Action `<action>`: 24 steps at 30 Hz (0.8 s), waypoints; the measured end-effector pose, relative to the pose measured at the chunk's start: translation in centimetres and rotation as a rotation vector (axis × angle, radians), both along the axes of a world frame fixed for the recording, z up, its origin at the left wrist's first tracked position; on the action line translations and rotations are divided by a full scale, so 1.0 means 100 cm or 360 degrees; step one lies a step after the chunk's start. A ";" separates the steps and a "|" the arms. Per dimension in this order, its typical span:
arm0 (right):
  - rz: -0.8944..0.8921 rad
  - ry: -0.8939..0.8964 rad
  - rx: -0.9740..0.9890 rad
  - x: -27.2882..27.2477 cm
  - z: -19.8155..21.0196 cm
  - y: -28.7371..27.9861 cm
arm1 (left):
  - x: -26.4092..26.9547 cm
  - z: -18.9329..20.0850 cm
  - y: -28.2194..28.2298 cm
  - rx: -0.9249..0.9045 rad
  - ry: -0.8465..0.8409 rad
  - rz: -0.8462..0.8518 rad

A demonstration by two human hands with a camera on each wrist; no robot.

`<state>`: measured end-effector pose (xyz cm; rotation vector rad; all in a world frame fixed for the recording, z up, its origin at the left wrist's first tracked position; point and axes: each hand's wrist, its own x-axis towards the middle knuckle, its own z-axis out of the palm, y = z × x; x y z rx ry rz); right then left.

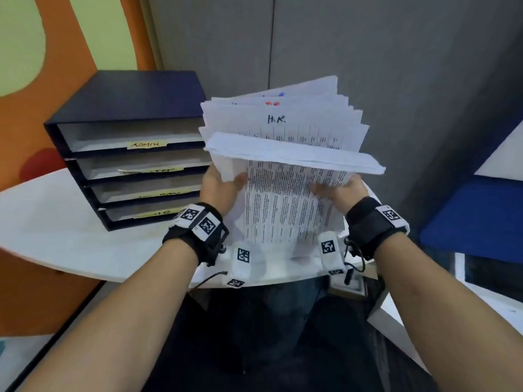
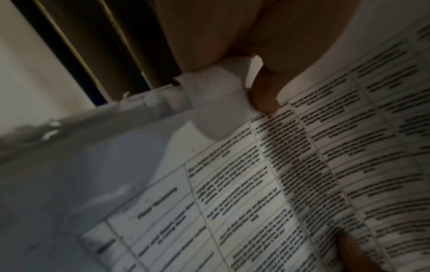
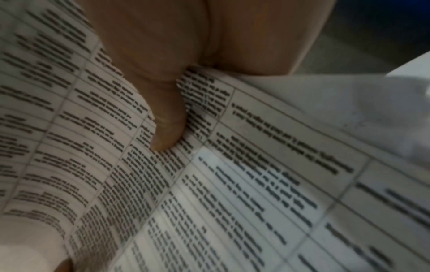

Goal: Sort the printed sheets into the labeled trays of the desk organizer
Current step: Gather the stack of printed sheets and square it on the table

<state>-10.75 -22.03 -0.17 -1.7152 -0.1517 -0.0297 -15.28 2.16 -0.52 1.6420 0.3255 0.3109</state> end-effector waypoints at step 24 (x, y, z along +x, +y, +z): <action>-0.0251 -0.0344 0.0479 -0.016 0.028 0.035 | -0.006 0.030 0.004 0.0184 -0.0387 0.0051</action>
